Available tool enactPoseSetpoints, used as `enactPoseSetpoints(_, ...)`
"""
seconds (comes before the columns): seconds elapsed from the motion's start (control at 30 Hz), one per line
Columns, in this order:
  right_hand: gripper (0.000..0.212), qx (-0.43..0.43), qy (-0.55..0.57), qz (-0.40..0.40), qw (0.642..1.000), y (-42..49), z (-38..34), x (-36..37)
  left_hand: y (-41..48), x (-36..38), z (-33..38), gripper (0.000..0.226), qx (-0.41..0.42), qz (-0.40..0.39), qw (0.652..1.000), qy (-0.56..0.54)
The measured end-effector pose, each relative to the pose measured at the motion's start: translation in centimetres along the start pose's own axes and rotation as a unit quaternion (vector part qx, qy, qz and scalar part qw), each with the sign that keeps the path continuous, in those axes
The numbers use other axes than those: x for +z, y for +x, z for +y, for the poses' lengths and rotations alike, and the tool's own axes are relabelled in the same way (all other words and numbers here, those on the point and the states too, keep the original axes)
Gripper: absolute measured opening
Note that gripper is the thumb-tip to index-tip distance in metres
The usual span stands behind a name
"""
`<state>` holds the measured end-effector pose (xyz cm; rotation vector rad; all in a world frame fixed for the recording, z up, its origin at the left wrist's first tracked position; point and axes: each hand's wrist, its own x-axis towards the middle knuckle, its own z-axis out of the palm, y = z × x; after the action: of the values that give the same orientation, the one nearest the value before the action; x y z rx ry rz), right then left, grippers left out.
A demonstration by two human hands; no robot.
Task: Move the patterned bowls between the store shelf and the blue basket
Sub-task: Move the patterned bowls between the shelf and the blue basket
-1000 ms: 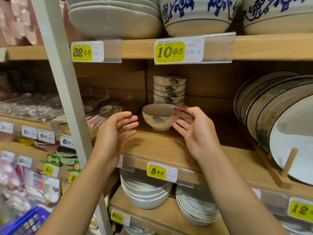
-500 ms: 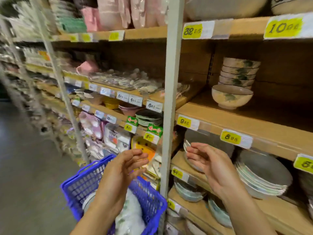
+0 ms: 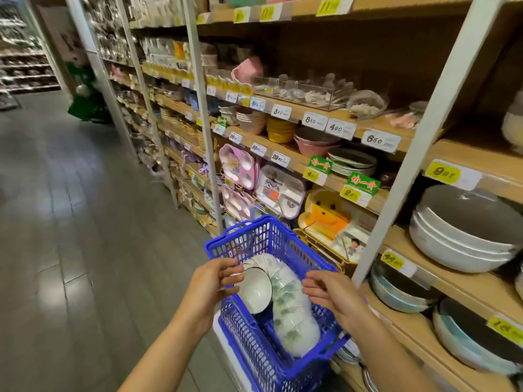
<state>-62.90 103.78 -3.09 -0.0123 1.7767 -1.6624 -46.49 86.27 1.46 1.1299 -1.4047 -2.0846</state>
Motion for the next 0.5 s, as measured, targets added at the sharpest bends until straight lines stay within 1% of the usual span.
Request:
enactPoseSetpoints(0.13,0.014,0.053,-0.039,-0.01,0.998,3.8,2.9,2.3,3.6,-1.2,-1.1,0.018,-0.025,0.015,0.999,0.033)
enactPoseSetpoints(0.23,0.011,0.094,-0.05,-0.025,0.994,7.4,4.7,3.6,7.0,-1.2,-1.4,0.018,-0.042,0.024,0.996,0.081)
enactPoseSetpoints(0.4,0.023,0.155,-0.051,-0.026,0.986,12.6,7.2,5.2,12.0,-0.3,-1.2,0.018,-0.048,-0.005,0.98,0.192)
enactPoseSetpoints(0.5,0.013,0.191,-0.059,-0.026,0.98,14.7,8.4,5.8,15.1,0.3,-1.2,0.015,-0.055,-0.008,0.97,0.236)
